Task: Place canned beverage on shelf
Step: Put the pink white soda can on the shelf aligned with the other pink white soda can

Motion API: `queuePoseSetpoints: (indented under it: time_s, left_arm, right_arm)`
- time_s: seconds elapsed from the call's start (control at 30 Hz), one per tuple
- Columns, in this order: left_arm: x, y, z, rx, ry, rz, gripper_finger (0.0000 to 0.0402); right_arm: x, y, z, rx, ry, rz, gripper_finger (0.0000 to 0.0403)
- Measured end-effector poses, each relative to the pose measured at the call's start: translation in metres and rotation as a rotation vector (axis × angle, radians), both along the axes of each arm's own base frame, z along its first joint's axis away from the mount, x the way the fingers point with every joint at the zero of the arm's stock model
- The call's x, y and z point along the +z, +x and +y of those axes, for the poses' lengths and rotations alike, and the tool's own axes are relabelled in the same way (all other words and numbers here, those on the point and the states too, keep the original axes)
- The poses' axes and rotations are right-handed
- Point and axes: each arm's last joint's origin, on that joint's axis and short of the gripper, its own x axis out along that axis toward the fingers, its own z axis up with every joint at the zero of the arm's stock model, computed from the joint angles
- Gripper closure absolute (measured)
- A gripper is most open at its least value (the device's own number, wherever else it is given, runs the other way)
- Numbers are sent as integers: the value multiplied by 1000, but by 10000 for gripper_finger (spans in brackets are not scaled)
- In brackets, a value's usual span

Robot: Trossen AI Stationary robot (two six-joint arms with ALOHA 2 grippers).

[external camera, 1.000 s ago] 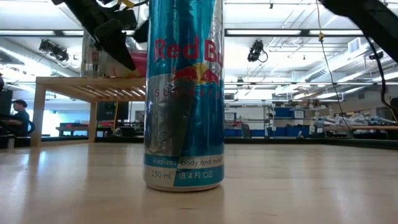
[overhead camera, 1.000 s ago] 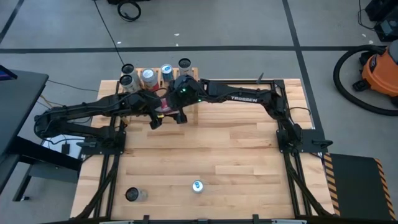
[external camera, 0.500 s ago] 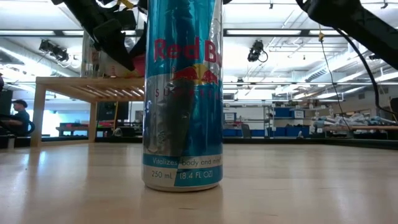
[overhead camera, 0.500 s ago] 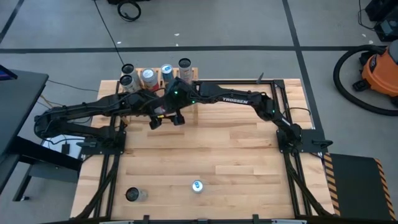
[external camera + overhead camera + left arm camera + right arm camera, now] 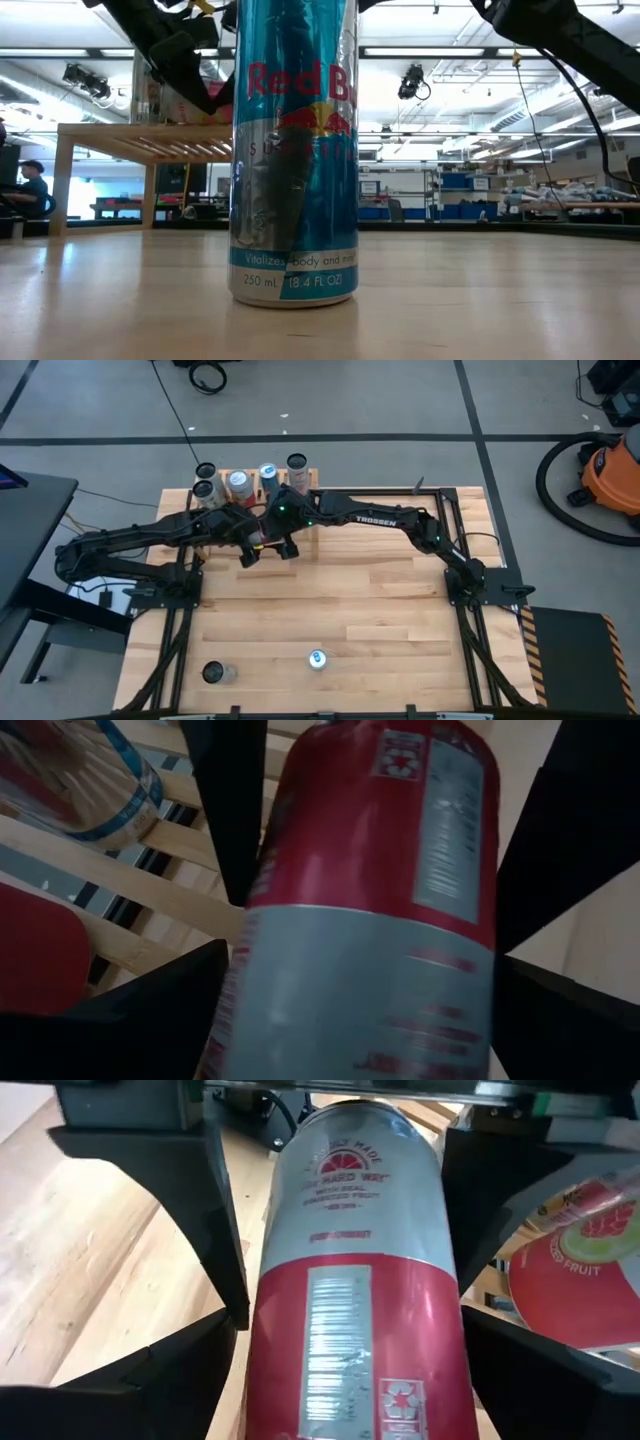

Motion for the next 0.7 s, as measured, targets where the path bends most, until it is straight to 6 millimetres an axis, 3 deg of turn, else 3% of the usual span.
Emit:
queuePoseSetpoints:
  time_s: [0.37,0.53,0.7]
  left_arm:
    - [0,0,0,0,-1,1,5]
    - [0,0,0,1,-2,2,5]
    - [0,0,0,0,-2,2,5]
  right_arm:
    - [1,1,3,-33,-22,2,109]
    - [1,1,3,-38,-32,3,106]
    - [0,1,5,-30,-36,5,69]
